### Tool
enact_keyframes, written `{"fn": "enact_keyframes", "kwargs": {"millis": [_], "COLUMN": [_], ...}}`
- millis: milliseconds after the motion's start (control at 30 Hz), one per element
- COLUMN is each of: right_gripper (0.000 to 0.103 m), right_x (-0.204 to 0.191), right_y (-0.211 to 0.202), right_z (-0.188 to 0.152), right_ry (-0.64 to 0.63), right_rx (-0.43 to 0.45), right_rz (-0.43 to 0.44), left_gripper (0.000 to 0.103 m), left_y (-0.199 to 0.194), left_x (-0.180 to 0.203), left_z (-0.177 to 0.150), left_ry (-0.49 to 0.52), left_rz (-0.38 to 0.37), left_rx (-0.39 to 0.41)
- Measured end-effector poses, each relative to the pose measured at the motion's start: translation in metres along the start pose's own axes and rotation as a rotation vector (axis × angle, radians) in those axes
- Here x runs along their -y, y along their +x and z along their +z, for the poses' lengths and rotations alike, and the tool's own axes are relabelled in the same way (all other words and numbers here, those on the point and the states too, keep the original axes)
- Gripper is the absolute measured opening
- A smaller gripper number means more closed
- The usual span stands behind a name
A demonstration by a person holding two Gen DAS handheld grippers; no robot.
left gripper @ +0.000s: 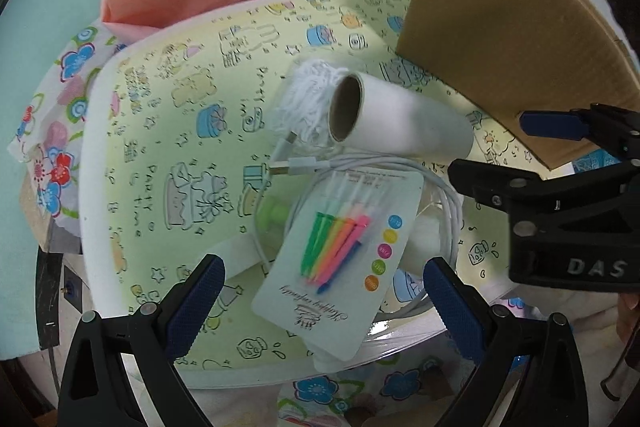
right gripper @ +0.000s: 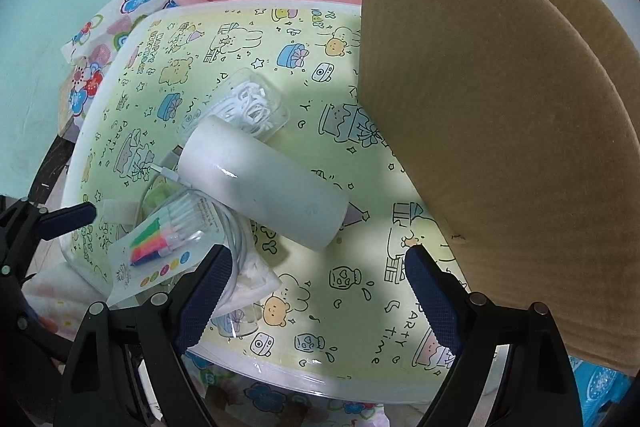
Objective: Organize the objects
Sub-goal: 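Grasp the coloured pen card with the left tool while the right tool grasps the white lint roller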
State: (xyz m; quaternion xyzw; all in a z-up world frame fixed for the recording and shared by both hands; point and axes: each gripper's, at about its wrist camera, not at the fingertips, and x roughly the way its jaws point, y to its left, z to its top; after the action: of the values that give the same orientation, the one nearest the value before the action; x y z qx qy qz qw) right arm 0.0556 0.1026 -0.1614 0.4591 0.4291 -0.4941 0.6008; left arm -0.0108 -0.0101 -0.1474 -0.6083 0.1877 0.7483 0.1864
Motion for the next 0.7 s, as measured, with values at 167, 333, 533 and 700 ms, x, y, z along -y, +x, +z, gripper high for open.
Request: {"fn": "enact_keyframes", "kwargs": {"millis": [167, 333, 533, 700], "right_gripper": [0.09, 0.09, 0.09, 0.09], "right_x": [0.001, 0.0, -0.001, -0.004], "right_y": [-0.001, 0.0, 0.002, 0.002], "right_z": [0.0, 0.002, 0.001, 0.002], "right_ry": [-0.011, -0.022, -0.034, -0.048], "right_rx": [0.002, -0.001, -0.007, -0.005], "right_rz": [0.006, 0.011, 0.008, 0.005], "left_gripper": [0.084, 0.054, 0.038, 0.031], "left_y": [0.005, 0.0, -0.01, -0.012], "left_x": [-0.003, -0.005, -0.001, -0.002], "left_z": [0.002, 0.002, 0.005, 0.006], "left_ry": [-0.028, -0.035, 0.026, 0.037], "left_rz": [-0.046, -0.11, -0.129, -0.138], "left_rx": [0.0, 0.023, 0.082, 0.102]}}
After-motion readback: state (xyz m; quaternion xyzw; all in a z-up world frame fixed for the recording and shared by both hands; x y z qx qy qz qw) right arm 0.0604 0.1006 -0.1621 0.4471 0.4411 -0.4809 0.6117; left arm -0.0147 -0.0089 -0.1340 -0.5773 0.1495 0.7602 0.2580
